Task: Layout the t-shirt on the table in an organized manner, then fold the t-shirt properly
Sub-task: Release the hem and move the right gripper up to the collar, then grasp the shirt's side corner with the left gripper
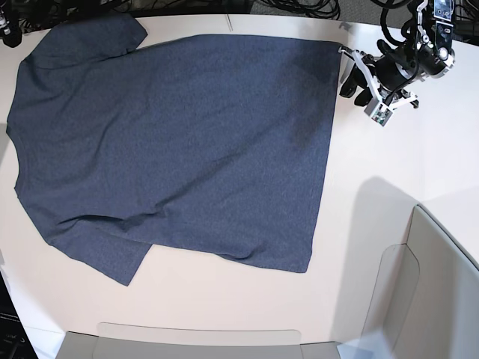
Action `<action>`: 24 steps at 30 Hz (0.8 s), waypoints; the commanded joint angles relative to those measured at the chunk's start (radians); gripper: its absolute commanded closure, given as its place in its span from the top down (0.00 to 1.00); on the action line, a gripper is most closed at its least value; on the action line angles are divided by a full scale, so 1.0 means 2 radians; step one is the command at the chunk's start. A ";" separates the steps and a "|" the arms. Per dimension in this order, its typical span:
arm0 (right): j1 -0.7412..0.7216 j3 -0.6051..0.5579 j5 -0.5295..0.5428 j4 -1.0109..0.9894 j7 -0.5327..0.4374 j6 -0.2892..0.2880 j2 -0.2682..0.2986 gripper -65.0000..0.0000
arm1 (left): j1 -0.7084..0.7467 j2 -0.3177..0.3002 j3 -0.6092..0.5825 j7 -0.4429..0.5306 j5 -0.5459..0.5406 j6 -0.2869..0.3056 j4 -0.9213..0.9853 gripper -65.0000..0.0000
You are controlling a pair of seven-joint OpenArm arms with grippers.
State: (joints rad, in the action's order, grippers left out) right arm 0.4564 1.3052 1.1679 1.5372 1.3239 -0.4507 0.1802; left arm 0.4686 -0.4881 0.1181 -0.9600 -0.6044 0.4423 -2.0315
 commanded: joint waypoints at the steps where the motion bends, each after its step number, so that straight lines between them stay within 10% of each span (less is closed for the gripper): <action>1: -0.004 -0.005 0.010 -0.009 0.004 -0.007 0.008 0.42 | 0.000 -0.006 0.002 0.011 -0.004 0.000 -0.007 0.31; 24: -0.045 -0.075 -0.098 -0.098 -0.001 -0.039 -0.014 0.42 | -0.002 -0.006 0.019 0.010 -0.003 0.000 -0.007 0.31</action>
State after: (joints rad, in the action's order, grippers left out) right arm 0.3557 1.1725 1.1332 1.3552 1.2308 -0.5484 0.1654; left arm 0.4683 -0.4866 0.1394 -0.9581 -0.6052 0.4465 -2.0315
